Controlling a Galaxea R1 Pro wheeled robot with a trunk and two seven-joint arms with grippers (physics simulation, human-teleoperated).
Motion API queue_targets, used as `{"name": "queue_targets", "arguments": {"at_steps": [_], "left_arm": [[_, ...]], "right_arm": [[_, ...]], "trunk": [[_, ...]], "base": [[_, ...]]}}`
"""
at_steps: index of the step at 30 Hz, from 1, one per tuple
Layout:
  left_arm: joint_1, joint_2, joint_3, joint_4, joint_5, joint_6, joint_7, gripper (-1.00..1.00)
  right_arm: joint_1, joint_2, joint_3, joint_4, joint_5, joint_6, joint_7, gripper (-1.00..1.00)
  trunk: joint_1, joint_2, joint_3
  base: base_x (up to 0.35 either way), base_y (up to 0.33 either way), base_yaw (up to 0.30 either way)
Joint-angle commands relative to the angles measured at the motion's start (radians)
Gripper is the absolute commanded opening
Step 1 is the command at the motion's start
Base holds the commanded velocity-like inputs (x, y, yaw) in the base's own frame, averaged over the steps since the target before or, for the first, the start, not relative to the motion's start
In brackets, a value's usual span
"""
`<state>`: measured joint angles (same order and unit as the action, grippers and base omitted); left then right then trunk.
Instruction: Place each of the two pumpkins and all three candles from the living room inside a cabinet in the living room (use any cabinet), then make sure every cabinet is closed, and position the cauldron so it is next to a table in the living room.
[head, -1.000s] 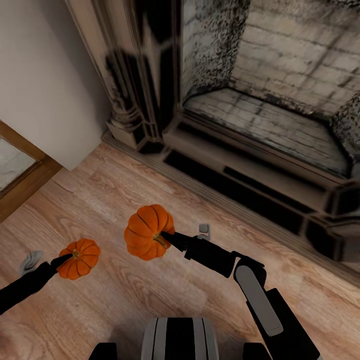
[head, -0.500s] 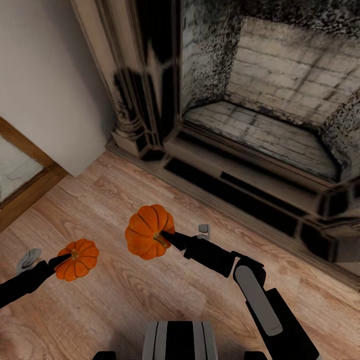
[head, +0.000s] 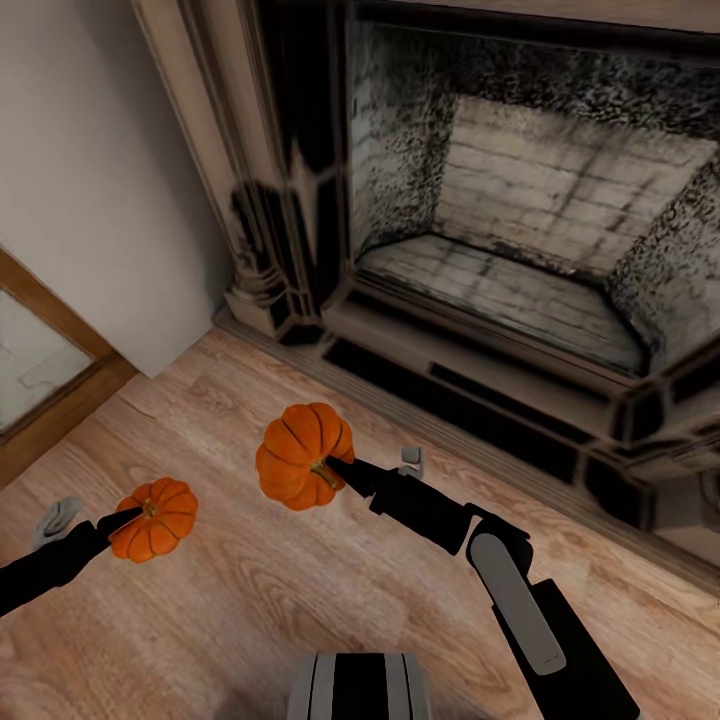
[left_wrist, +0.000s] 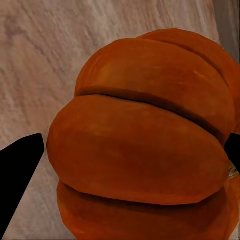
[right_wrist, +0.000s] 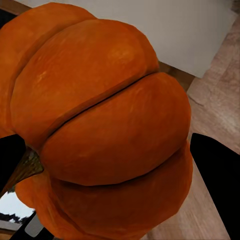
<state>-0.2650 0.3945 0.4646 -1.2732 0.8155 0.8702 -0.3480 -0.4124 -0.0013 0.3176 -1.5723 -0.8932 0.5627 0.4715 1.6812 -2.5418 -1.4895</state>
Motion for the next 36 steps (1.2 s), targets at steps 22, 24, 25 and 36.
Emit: {"name": "queue_targets", "arguments": {"at_steps": [22, 24, 25, 36], "left_arm": [[0.000, 0.000, 0.002, 0.000, -0.004, 0.006, -0.005, -1.00], [0.000, 0.000, 0.002, 0.000, -0.004, 0.006, -0.005, -1.00], [0.000, 0.000, 0.002, 0.000, -0.004, 0.006, -0.005, -1.00], [0.000, 0.000, 0.002, 0.000, -0.003, 0.006, -0.005, -1.00]], "right_arm": [[0.003, 0.001, 0.001, 0.000, -0.005, 0.005, -0.001, -1.00], [0.003, 0.001, 0.001, 0.000, -0.005, 0.005, -0.001, -1.00], [0.003, 0.001, 0.001, 0.000, -0.005, 0.005, -0.001, -1.00], [0.003, 0.002, 0.003, 0.000, -0.004, 0.004, -0.001, -1.00]], "trunk": [[-0.010, 0.005, 0.120], [-0.011, 0.005, 0.131], [-0.011, 0.006, 0.136], [-0.016, 0.008, 0.196]], "base": [[-0.160, 0.000, -0.061], [-0.001, 0.000, -0.009], [-0.001, 0.000, -0.005], [0.000, 0.000, -0.001]]}}
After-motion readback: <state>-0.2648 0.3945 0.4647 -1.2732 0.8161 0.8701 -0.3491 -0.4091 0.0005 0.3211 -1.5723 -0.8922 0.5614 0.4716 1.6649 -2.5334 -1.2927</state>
